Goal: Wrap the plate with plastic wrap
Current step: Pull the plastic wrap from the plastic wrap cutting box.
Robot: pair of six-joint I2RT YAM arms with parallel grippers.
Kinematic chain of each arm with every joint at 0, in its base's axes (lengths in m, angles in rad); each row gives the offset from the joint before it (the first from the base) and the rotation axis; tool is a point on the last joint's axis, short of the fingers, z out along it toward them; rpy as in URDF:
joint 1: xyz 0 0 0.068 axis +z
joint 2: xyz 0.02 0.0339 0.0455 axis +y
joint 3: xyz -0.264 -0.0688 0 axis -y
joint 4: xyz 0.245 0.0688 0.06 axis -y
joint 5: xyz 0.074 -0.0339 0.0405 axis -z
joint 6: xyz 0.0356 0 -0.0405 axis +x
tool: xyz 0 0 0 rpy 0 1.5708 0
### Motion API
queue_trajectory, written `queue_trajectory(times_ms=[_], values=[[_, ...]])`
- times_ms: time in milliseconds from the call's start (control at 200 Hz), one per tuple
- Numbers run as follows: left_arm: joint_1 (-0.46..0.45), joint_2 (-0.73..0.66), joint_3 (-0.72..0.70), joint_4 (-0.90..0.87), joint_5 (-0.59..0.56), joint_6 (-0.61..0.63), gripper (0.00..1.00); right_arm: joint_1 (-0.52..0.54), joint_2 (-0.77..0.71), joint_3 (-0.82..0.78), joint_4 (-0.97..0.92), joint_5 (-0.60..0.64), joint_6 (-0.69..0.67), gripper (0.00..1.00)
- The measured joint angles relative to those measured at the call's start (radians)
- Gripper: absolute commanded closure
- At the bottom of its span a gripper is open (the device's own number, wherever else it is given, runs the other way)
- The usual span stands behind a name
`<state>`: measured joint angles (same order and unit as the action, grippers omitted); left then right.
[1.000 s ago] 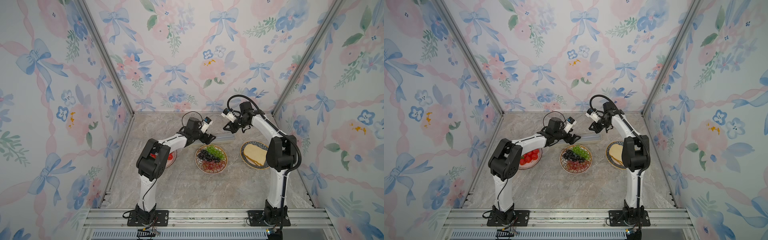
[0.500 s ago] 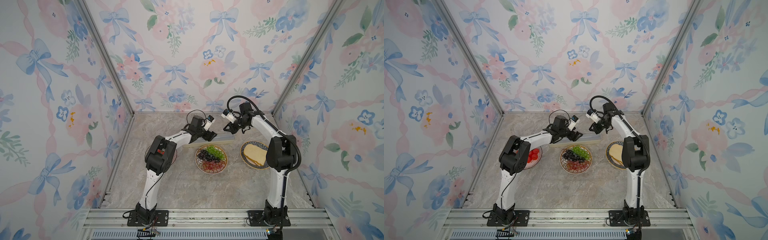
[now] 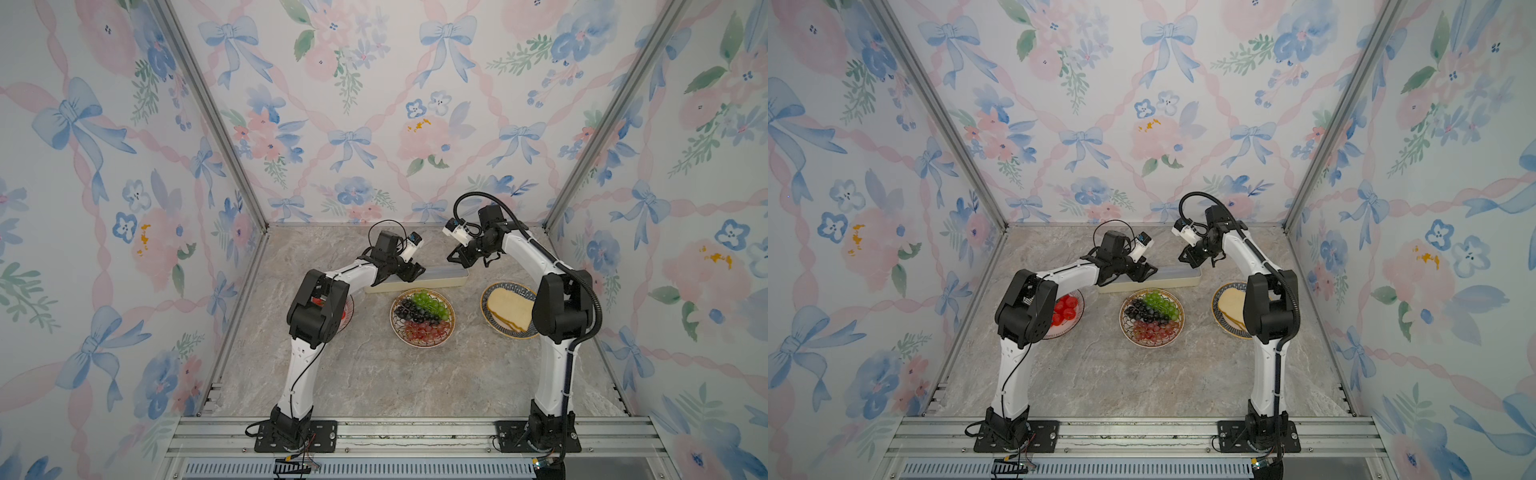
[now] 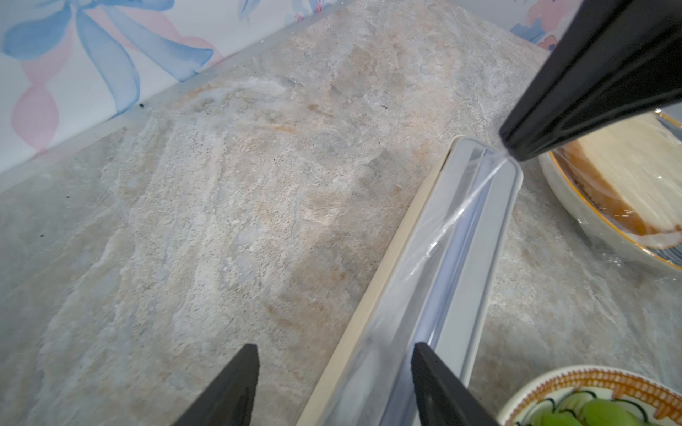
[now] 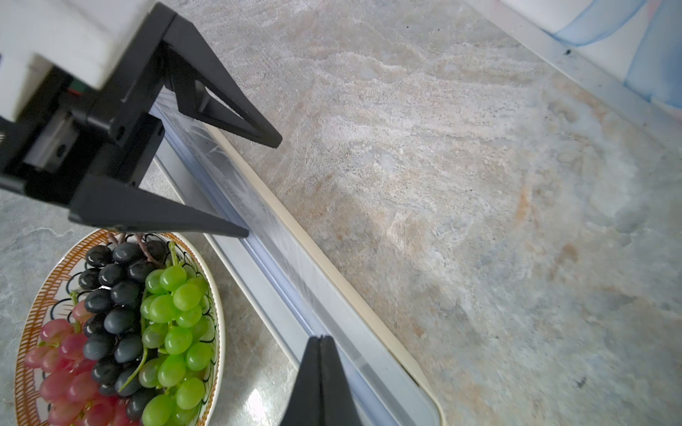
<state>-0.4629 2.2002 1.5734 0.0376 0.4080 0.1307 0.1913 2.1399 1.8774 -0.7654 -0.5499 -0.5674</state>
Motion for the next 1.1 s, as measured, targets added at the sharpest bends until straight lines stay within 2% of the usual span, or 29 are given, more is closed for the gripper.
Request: queue_trajectory(times_ms=[240,440,505,555,655,805,905,1100], values=[[0.024,-0.005,-0.004,-0.01,0.024,0.001,0.4,0.006,0.0,0.0,0.0,0.001,0.003,1.0],[0.025,-0.005,-0.004,-0.014,0.042,0.015,0.29,0.006,0.0,0.001,0.029,0.0,0.031,1.0],[0.025,-0.006,-0.004,-0.022,0.045,0.022,0.25,0.005,0.0,0.001,0.043,0.0,0.047,0.89],[0.025,-0.007,-0.004,-0.033,0.047,0.027,0.22,0.0,0.0,0.001,0.058,-0.002,0.062,0.68],[0.026,-0.018,-0.005,-0.049,0.054,0.031,0.18,-0.011,-0.005,-0.006,0.101,-0.011,0.083,0.4],[0.042,-0.088,-0.022,-0.056,0.064,0.038,0.13,-0.032,-0.024,-0.029,0.138,-0.038,0.081,0.12],[0.068,-0.149,-0.035,-0.055,0.072,0.044,0.12,-0.038,-0.024,-0.028,0.138,-0.051,0.052,0.05],[0.115,-0.21,-0.058,-0.047,0.072,0.053,0.11,-0.04,0.053,0.079,0.082,-0.088,-0.002,0.02]])
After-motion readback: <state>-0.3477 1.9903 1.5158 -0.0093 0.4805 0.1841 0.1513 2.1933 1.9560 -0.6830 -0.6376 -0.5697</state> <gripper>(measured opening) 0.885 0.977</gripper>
